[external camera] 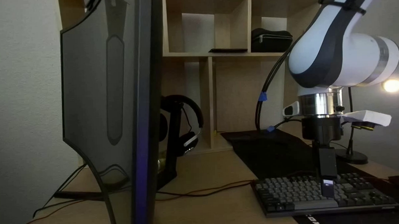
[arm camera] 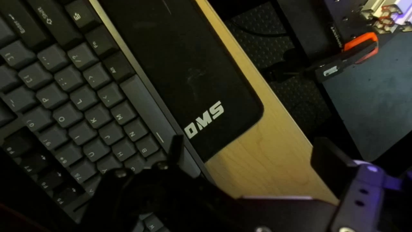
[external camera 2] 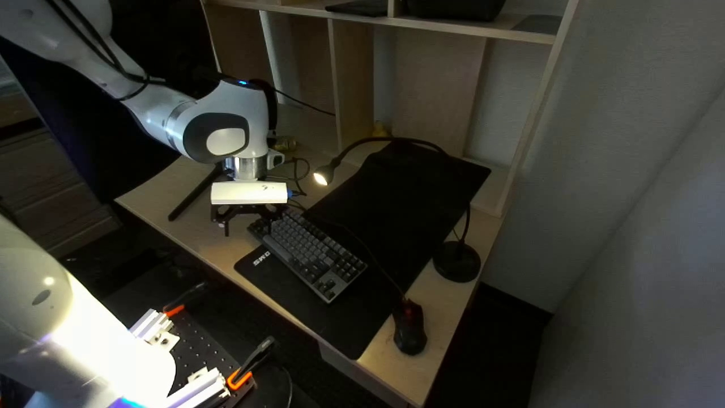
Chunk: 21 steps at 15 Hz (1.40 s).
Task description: Hang the headphones on the monitor, turn on the desk lamp, then press the spacebar on the keyboard
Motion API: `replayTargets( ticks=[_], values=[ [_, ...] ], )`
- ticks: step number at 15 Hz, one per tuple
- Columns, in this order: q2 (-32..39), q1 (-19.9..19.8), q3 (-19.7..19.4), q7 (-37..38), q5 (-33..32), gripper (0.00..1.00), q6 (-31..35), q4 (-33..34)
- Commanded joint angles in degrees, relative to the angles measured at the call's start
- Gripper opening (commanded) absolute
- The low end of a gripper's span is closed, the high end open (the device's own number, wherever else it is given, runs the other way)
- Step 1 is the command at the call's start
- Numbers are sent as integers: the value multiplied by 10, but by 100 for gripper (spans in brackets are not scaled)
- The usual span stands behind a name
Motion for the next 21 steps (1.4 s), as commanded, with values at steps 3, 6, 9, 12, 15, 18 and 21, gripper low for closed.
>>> replayTargets(
  ticks=[3,6,9,12,15,18,21],
  values=[
    [0,3,-3,1,-1,100,-1,0],
    [0,3,-3,1,-1,100,-1,0],
    [0,3,-3,1,-1,100,-1,0],
    [22,7,-6,-55,34,100,19,-43],
    [24,3,0,-36,22,100,4,-31],
    [31,3,0,-41,31,100,34,-31],
    [71,2,-1,-47,57,100,117,-24]
  ],
)
